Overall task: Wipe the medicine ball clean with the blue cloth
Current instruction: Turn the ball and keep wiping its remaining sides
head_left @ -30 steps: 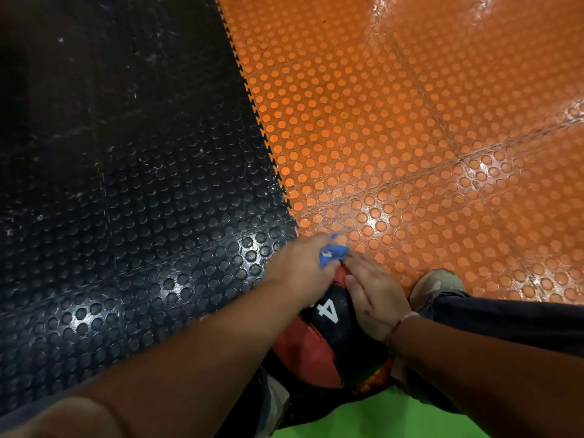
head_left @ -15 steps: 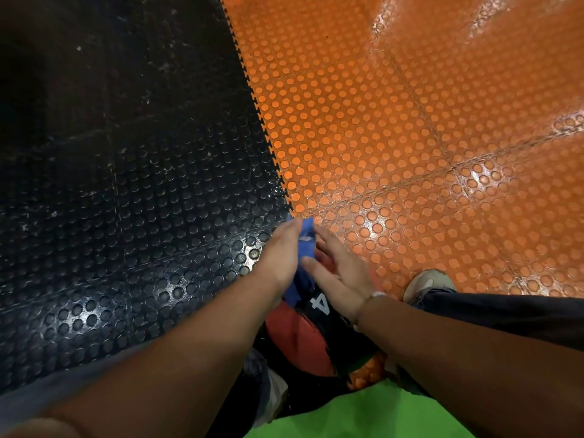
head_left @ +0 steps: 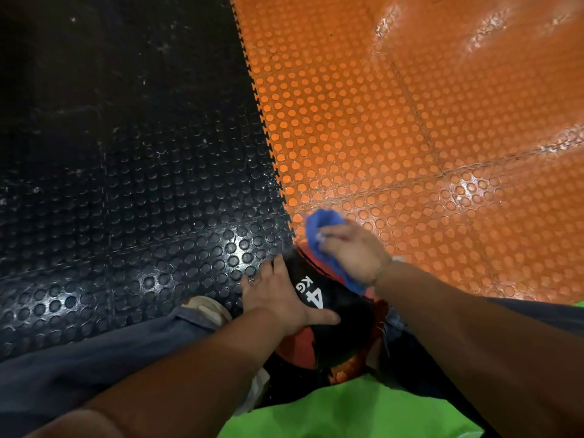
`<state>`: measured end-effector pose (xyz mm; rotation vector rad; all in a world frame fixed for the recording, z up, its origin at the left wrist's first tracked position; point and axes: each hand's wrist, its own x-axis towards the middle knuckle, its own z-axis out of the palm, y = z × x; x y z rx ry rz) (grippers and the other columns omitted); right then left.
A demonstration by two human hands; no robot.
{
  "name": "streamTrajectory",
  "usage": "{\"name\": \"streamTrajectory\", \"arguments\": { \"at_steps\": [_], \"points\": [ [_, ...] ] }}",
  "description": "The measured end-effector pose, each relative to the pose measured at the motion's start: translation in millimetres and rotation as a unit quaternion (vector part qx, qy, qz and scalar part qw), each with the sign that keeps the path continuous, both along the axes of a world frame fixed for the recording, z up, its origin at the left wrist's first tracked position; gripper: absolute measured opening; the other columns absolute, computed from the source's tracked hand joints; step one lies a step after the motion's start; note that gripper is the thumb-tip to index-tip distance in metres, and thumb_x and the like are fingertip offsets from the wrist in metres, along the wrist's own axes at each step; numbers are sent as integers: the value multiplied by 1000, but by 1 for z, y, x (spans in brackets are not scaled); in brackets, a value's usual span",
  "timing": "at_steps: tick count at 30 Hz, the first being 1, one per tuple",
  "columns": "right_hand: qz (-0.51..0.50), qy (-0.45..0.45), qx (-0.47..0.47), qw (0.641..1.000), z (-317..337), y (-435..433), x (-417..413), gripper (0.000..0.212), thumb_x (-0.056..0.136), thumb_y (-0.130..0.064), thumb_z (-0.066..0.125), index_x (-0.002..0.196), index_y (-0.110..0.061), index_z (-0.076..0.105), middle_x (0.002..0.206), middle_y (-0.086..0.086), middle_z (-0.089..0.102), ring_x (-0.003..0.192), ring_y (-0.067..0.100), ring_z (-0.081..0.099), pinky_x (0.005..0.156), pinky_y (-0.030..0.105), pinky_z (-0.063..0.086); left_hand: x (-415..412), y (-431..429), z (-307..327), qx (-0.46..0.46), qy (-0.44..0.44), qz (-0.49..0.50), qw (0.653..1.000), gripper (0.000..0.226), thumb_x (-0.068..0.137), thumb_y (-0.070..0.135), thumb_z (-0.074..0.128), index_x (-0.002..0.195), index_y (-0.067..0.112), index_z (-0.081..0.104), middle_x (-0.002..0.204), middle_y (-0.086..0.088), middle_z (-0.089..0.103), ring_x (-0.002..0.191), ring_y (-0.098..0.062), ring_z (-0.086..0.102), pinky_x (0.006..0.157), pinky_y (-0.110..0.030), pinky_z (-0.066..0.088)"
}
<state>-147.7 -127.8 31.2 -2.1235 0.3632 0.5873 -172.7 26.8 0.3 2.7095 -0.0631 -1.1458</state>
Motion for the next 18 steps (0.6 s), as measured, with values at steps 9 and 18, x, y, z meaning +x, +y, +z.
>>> {"name": "streamTrajectory", "arguments": {
  "at_steps": [9,18],
  "points": [
    [66,37,-140,987,-33,-18,-17,31,96,-43,43,118,-34,62,122,3,59,94,22,56,77,22,39,2,13,0,-49,29,-106,993,152,38,77,76,149,29,-16,158,11,-15,146,-9,-7,116,-53,-10],
    [187,-250,-203,928,-30,15,-36,24,74,-35,53,83,-32,75,85,-5,71,72,19,66,71,32,54,15,-7,-1,20,83,-80,993,150,40,80,72,152,22,-9,160,-2,-13,147,-17,-11,114,-54,-8]
  ]
}}
